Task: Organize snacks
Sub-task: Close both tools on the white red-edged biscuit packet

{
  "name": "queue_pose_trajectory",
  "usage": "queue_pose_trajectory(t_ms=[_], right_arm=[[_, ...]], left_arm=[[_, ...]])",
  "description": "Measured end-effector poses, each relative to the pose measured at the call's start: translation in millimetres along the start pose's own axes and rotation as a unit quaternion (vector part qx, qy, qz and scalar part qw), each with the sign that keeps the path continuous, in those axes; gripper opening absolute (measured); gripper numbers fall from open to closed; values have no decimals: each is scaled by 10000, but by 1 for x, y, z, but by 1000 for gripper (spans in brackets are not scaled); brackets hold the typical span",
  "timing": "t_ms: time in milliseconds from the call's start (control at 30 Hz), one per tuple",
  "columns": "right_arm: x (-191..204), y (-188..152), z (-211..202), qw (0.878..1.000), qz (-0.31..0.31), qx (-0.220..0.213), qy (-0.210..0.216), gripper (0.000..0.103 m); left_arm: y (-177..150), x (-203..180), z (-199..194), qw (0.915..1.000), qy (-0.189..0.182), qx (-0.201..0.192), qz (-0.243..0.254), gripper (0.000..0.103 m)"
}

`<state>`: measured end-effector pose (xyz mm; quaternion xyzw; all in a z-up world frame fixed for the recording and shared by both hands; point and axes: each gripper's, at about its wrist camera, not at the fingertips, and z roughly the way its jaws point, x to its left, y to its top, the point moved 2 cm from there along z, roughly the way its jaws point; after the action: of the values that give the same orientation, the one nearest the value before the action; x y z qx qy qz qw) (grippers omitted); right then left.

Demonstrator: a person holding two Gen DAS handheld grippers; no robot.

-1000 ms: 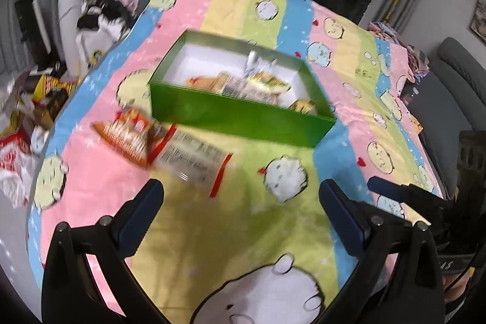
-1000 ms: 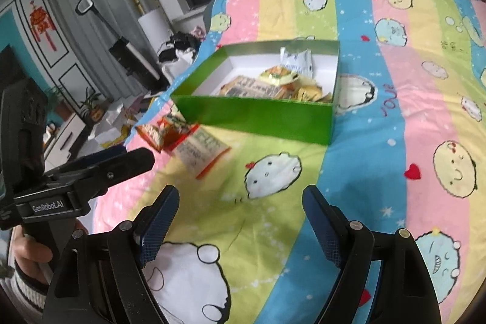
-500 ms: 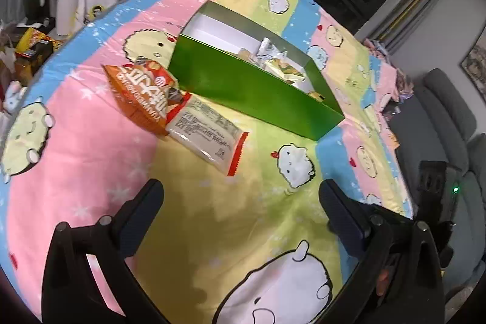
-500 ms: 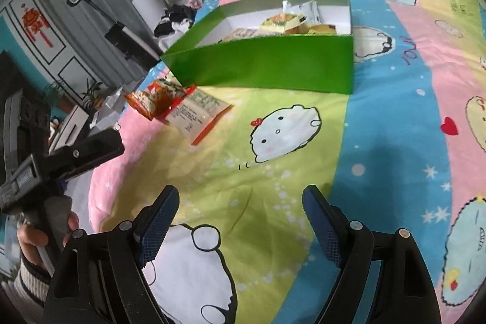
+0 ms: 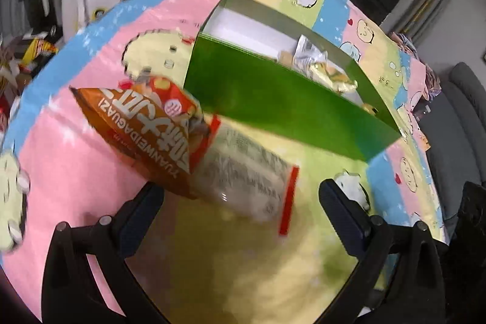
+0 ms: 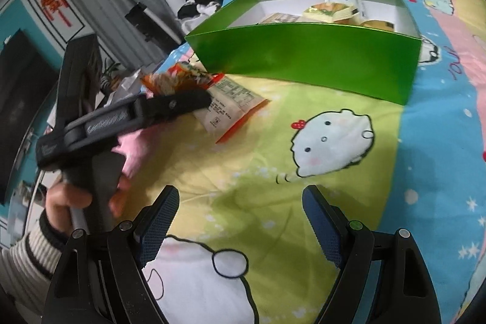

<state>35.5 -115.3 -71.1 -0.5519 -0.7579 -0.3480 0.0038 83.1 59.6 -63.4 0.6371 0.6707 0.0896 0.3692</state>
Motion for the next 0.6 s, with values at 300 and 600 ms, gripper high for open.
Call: queue_pose_trajectory(t_ms=[300,600], right_arm=[[-12,5,8,9999,97,37,-1,84],[-52,21,0,9979,623,-192,59,84]], left_arm=[[2,-26,19,9943,-965,457,41,101],[0,-42,28,9885,-1240,864,-5,101]])
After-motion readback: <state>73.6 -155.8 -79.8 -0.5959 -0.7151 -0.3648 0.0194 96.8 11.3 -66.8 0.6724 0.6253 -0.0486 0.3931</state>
